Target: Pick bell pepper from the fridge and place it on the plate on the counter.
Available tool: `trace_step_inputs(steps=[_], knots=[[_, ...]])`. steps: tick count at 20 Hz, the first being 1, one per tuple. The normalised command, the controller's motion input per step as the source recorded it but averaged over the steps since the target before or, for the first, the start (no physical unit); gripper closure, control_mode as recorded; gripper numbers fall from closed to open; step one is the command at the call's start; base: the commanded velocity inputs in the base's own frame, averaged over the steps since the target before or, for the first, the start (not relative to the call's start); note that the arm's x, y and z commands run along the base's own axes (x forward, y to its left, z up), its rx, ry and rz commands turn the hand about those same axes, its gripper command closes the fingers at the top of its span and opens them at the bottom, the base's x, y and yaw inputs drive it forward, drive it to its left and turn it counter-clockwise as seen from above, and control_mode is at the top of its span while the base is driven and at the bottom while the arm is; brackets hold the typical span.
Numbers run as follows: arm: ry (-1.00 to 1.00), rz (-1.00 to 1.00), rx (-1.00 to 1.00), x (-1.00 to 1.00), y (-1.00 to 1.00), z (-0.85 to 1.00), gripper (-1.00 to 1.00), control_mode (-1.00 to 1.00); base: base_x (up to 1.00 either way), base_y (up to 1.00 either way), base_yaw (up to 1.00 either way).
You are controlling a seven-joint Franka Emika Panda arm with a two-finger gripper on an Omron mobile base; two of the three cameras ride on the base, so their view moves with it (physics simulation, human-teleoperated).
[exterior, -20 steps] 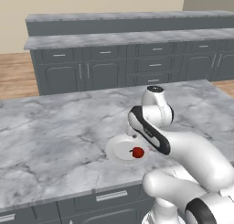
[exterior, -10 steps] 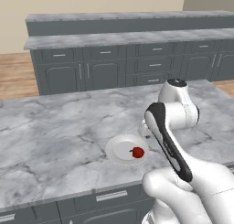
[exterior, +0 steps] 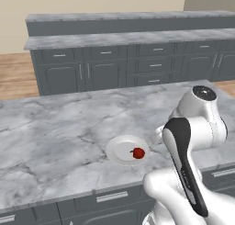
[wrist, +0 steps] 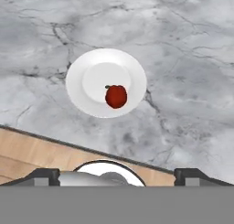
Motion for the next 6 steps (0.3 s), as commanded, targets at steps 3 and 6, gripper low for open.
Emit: trace_step_inputs(steps=[3, 6], knots=[[-0.08, 0.0, 0.0, -0.33, -0.02, 0.16, -1.0, -1.0, 0.0, 0.0, 0.0], [-0.06, 0.0, 0.0, -0.36, -0.03, 0.25, -1.0, -1.0, 0.0, 0.0, 0.0]])
